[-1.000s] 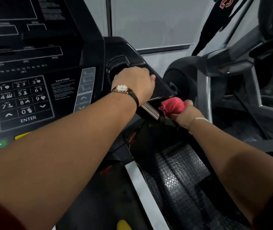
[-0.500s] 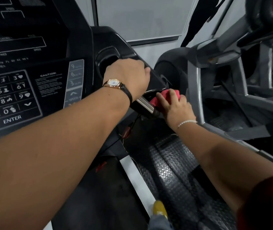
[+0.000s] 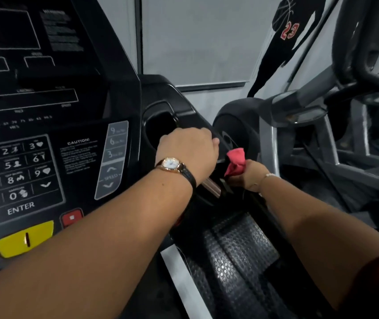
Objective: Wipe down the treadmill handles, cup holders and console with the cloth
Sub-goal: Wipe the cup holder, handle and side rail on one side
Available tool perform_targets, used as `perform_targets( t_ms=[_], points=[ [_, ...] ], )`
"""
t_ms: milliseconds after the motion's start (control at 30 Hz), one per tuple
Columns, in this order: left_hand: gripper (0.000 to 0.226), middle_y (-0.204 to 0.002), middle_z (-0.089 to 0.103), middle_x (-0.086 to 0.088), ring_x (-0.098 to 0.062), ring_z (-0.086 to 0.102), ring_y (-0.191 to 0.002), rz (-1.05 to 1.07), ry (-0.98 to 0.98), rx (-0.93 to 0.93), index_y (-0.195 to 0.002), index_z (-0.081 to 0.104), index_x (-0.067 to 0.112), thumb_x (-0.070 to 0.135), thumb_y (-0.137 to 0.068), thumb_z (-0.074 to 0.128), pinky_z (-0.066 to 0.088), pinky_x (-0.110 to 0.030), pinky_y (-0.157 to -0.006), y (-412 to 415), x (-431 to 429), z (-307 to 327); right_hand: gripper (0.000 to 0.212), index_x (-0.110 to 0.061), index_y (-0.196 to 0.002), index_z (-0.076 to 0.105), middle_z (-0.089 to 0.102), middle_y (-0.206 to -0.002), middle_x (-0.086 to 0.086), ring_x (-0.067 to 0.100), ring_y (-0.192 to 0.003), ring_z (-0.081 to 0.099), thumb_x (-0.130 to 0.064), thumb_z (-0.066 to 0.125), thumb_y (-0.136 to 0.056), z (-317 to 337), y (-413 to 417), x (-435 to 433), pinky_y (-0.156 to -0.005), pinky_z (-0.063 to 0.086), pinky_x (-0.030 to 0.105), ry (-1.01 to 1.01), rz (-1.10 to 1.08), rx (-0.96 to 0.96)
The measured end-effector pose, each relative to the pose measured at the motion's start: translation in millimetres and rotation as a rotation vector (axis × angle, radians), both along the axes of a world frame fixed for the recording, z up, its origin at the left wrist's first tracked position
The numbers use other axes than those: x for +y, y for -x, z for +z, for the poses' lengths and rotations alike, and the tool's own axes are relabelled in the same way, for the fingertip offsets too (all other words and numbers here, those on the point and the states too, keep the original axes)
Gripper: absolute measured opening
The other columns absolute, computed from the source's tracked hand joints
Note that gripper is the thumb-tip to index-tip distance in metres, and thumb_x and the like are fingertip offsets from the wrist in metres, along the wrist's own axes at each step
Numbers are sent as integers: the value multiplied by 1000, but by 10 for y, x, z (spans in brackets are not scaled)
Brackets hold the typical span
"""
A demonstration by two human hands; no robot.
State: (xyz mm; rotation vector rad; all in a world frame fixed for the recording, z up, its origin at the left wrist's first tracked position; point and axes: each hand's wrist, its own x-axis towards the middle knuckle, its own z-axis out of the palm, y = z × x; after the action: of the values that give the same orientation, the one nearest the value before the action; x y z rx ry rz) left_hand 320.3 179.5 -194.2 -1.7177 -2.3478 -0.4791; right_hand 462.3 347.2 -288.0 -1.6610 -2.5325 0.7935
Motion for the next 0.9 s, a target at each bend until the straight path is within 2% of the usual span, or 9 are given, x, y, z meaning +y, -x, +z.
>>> perform_targets(
  t_ms=[167,233,400,500,600,700,800,833,900],
  points=[
    [30,-63,33,5,-21,43,-69,39,52,-15,-84,39,21,42,-99,24,32,-34,-60,-2,27,6,44,-23,-106,62,68,-89,10,27,-79,65,-29,82,-67,273,134,106,-64,55,36,323,49,-51],
    [30,-65,34,5,-20,42,-69,54,54,-12,-84,39,21,42,-99,24,32,-34,-60,-7,26,8,67,-15,-111,66,71,-98,15,33,-88,67,-36,89,-52,315,97,199,-82,55,45,502,26,-42],
    [30,-65,30,7,-17,39,-69,102,57,6,-84,37,21,44,-98,23,31,-34,-60,-22,33,1,60,-5,-122,59,67,-110,21,36,-97,65,-23,81,-69,-18,-125,346,-98,46,52,857,-125,460],
    [31,-66,32,8,-15,38,-69,145,63,12,-84,37,22,46,-98,23,32,-33,-61,-33,44,2,53,-8,-121,60,67,-111,20,36,-98,64,-25,75,-73,-124,-164,363,-98,46,52,916,-206,575],
    [32,-69,34,7,-15,39,-71,180,73,33,-85,37,22,48,-97,23,33,-33,-62,-46,40,15,67,-22,-133,47,67,-112,11,28,-105,63,-24,75,-72,-97,-115,303,-93,50,38,737,-61,566],
    [34,-70,35,7,-17,40,-73,208,66,41,-86,41,21,48,-97,24,34,-35,-63,-56,35,19,48,-17,-130,49,61,-109,6,20,-99,60,-16,66,-85,-67,-47,76,-72,48,19,313,-13,501],
    [39,-72,38,5,-19,41,-73,235,76,49,-93,50,18,48,-96,26,38,-35,-65,-57,51,23,63,-24,-145,29,32,-142,11,33,-119,44,-20,53,-87,-68,-143,-276,-98,43,39,-335,305,-86],
    [41,-72,38,5,-19,41,-74,244,82,55,-95,52,17,48,-96,26,39,-35,-66,-68,49,25,69,-29,-148,21,18,-149,10,36,-126,35,-21,51,-87,-98,-233,-371,-106,36,44,-416,428,-170],
    [41,-71,39,5,-19,43,-73,263,93,61,-95,53,16,47,-97,25,40,-35,-66,-76,46,29,62,-32,-144,33,8,-156,8,37,-136,21,-32,51,-85,-142,-431,-431,-114,24,45,-463,589,-147]
  ],
)
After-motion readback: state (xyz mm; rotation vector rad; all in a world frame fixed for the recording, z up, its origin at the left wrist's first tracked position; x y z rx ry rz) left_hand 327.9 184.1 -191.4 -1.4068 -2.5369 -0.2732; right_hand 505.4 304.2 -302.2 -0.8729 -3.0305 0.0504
